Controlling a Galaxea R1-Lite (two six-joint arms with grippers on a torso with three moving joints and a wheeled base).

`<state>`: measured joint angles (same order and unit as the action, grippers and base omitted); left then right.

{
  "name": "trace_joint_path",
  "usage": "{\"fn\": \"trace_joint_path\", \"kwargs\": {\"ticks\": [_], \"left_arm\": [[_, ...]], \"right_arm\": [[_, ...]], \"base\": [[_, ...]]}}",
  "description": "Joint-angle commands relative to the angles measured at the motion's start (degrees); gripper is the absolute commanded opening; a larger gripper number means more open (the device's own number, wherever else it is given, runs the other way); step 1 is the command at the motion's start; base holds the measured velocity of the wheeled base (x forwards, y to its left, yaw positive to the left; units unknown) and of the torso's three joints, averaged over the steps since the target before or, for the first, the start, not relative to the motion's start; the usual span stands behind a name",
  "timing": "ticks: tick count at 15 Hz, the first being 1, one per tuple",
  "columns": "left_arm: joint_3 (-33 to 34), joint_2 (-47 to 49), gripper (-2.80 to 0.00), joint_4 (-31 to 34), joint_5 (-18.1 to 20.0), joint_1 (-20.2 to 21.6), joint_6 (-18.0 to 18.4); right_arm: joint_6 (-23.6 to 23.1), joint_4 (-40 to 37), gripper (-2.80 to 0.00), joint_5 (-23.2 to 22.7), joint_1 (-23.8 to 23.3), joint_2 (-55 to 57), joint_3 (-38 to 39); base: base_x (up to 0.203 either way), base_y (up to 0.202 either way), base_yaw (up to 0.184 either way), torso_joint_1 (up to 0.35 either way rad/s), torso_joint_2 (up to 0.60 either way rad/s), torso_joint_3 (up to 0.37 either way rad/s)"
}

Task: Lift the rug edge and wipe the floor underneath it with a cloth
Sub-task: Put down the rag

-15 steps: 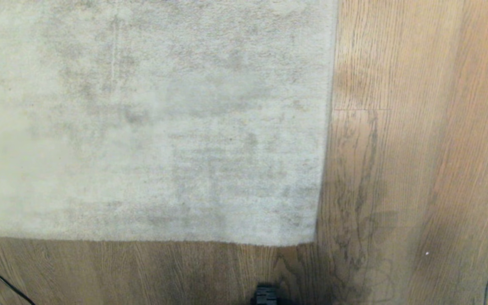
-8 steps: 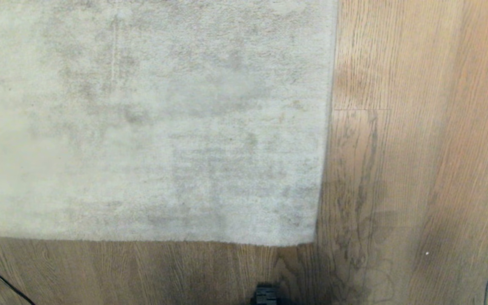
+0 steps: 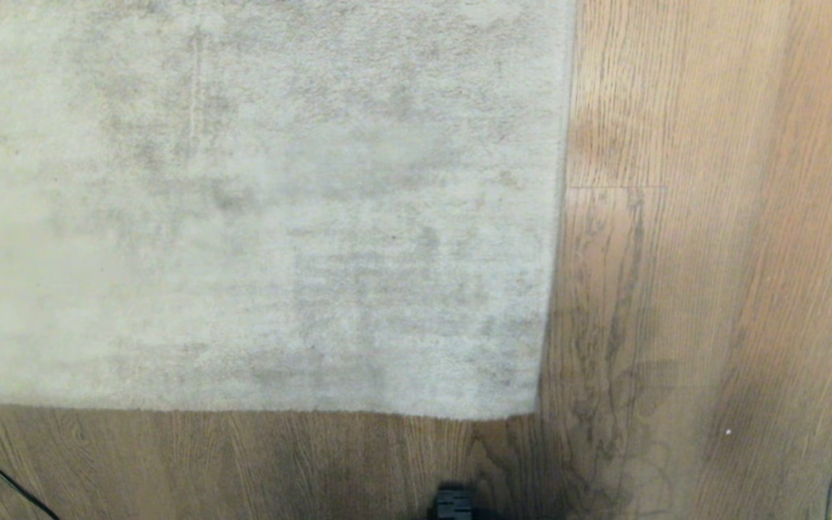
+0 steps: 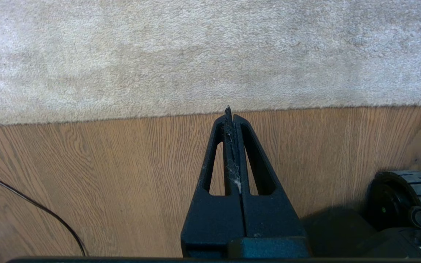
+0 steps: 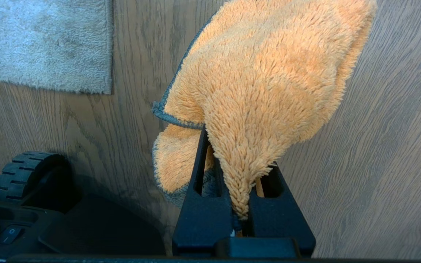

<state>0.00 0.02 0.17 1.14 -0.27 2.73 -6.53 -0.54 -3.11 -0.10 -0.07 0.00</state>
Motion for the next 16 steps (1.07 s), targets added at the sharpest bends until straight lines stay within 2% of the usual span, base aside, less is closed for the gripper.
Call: {"fn": "trace_joint_path", "kwargs": {"ticks": [1,16], "left_arm": [[0.0,0.0,-2.8,0.0,0.0,0.0,0.1],[0.0,0.0,-2.8,-0.1,-0.1,0.0,-0.1]], "right_arm": [[-0.1,0.0,-2.8,-0.1,0.0,0.1,0.0],[-0.1,0.0,-2.8,-0.1,0.0,0.1,0.0]], "base": [[0.0,0.0,0.0,0.0,0.0,0.0],[0.0,0.0,0.0,0.0,0.0,0.0]]}}
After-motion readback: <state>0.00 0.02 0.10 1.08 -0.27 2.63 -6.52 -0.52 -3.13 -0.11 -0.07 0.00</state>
